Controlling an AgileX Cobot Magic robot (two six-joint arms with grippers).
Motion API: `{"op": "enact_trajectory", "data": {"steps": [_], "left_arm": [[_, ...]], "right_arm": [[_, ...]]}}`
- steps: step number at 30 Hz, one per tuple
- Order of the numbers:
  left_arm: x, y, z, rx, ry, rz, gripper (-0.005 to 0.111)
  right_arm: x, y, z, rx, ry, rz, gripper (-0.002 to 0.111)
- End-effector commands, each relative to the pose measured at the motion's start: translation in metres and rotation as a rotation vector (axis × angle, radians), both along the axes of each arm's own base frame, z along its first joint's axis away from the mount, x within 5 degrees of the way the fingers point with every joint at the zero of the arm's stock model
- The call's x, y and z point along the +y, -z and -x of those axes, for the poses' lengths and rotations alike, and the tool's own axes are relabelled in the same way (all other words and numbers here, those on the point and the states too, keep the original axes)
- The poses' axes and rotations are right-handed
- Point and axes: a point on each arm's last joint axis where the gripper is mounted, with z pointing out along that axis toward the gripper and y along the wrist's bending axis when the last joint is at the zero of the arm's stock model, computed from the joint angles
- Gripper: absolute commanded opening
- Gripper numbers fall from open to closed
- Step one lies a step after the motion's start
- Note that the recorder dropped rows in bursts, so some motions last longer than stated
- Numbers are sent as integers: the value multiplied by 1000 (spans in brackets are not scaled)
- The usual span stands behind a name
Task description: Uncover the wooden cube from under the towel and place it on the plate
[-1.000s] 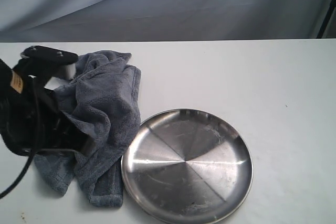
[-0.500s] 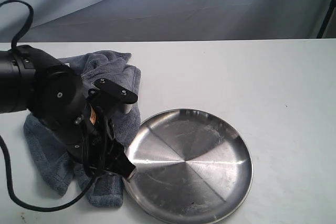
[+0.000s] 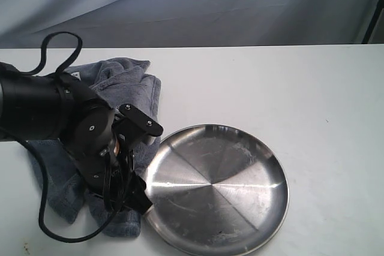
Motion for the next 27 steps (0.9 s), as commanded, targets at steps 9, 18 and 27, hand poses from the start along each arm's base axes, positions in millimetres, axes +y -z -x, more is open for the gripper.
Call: {"op": "enact_trajectory", "data": {"steps": [9, 18, 27], "left_arm": [[-2, 15, -2, -3, 30, -18, 49], [-3, 15, -2, -8, 31, -13, 8], [-2, 11, -2, -17, 22, -9, 0]], "right_arm": [[0, 1, 0, 0, 1, 0, 0], [0, 1, 0, 0, 1, 0, 0], [0, 1, 0, 0, 1, 0, 0]]}}
